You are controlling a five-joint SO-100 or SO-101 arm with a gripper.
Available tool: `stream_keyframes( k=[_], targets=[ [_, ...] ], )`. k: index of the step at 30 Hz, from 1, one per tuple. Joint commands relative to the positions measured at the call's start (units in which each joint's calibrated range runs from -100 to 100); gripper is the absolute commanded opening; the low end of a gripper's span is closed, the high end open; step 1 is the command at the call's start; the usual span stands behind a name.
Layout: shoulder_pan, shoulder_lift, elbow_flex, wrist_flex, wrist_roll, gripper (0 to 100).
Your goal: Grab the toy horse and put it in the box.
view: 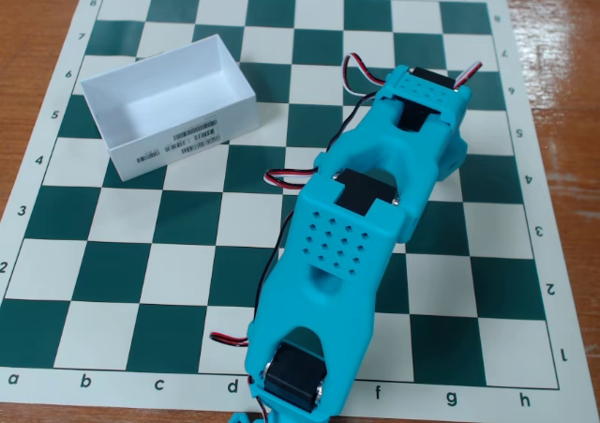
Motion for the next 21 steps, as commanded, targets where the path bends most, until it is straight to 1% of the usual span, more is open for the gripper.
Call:
stream_keyframes(
  k=[1, 8, 12, 17, 21],
  targets=[
    [-0.66, -6.55, 2.51, -1.74, 1.06, 0],
    [-7.88, -28.50, 24.36, -9.38, 4.87, 0],
    [-14.09, -42.92, 36.83, -11.04, 5.99, 0],
    [-22.09, -60.00, 54.49, -22.42, 7.06, 0],
    [-28.09, -69.12, 64.23, -28.65, 10.34, 0]
  ],
)
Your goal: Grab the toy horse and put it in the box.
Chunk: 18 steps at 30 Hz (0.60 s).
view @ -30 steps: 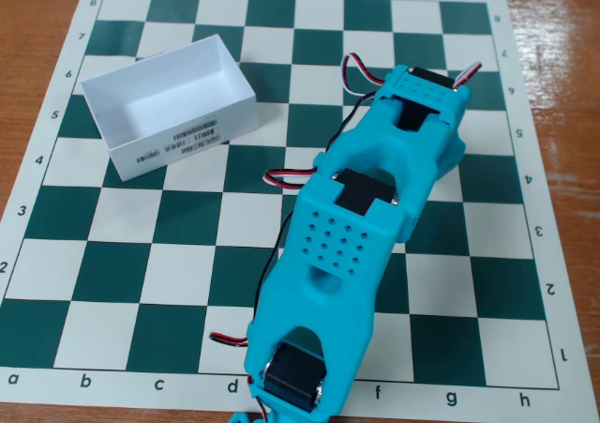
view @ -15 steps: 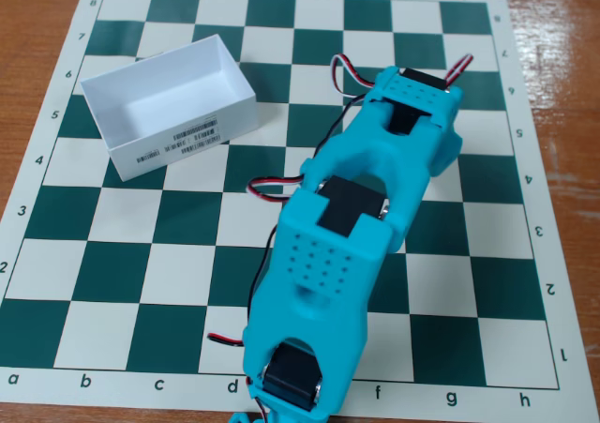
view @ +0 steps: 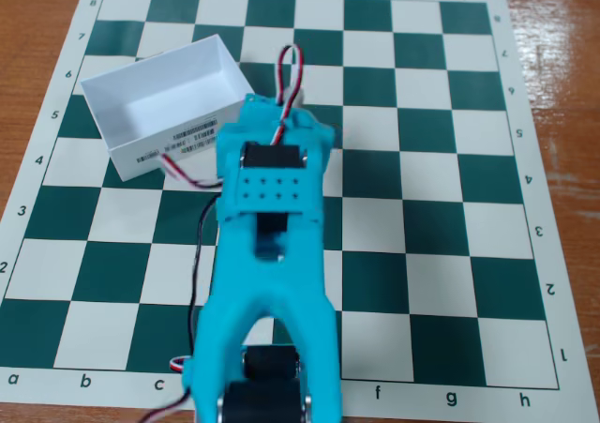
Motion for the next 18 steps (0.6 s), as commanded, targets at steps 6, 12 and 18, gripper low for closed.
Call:
stream_keyframes(
  k=[6, 12, 18],
  targets=[
    [-9.88, -6.54, 11.86, -22.50, 5.17, 0],
    [-12.67, 7.35, 7.85, -38.70, 6.88, 0],
    [-12.88, 24.25, -5.89, -43.43, 7.86, 0]
  ],
)
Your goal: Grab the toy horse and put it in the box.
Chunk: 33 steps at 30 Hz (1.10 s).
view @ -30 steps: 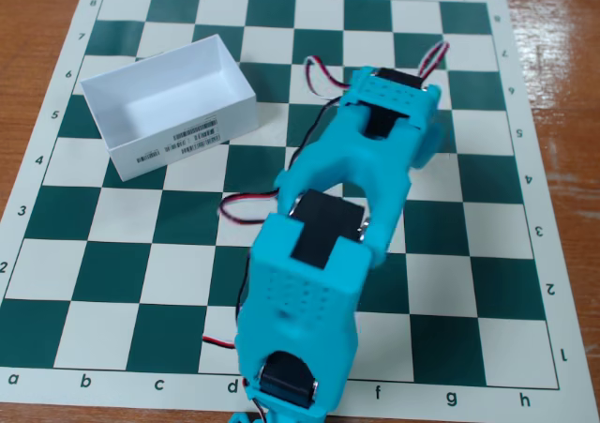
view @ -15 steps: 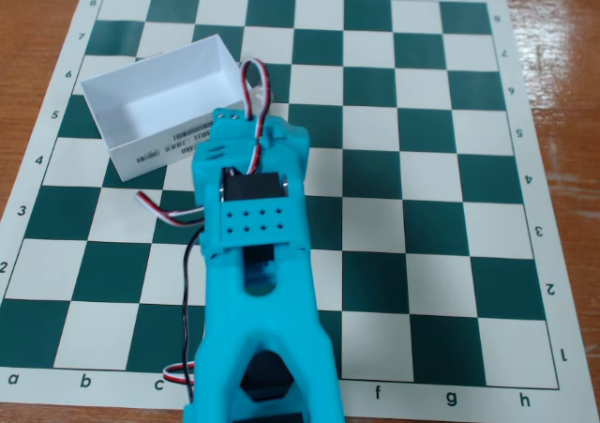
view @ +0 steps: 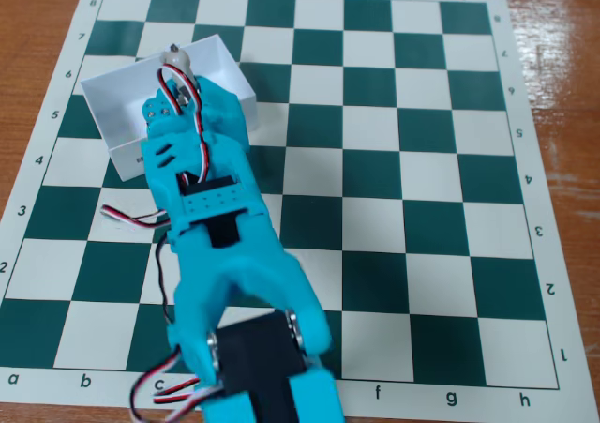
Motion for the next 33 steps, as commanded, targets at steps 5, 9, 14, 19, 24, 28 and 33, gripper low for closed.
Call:
stream_keyframes(
  k=[5, 9, 14, 19, 24, 28, 33],
  targets=[
    [0.02, 16.12, -17.45, -4.66, 0.57, 0],
    [0.09, 22.58, -22.00, -7.57, 0.71, 0],
    [-0.26, 28.87, -27.55, -8.82, 0.42, 2],
    [-0.62, 32.14, -29.28, -9.48, 0.47, 10],
    [-0.62, 33.47, -29.74, -9.56, 0.67, 18],
    [-0.05, 32.67, -29.47, -9.40, 0.42, 30],
    [1.52, 27.10, -25.73, -8.73, -1.83, 35]
  ],
)
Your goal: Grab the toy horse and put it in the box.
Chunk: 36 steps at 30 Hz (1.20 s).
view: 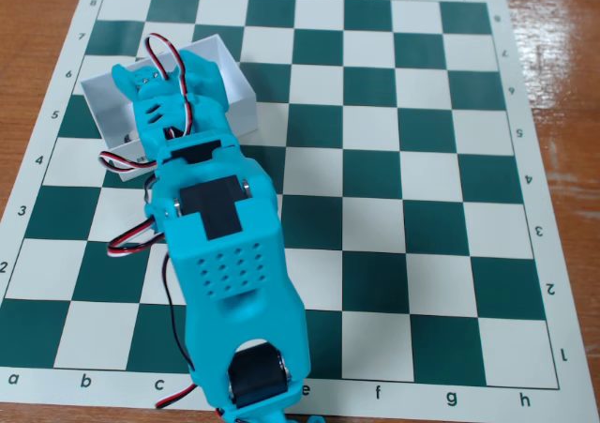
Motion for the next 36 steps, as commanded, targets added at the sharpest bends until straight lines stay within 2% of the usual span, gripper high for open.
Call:
stream_keyframes(
  k=[1, 12, 22, 26, 30, 36],
  targets=[
    [2.02, -7.27, 1.74, 1.19, -1.69, 35],
    [8.95, -37.80, 23.59, 15.31, -5.26, 35],
    [15.74, -67.89, 46.99, 30.84, -5.75, 35],
    [16.81, -79.84, 50.35, 47.95, -6.19, 35],
    [17.31, -88.51, 52.90, 60.57, -7.36, 35],
    [18.88, -102.14, 61.10, 71.87, -7.36, 35]
  ],
)
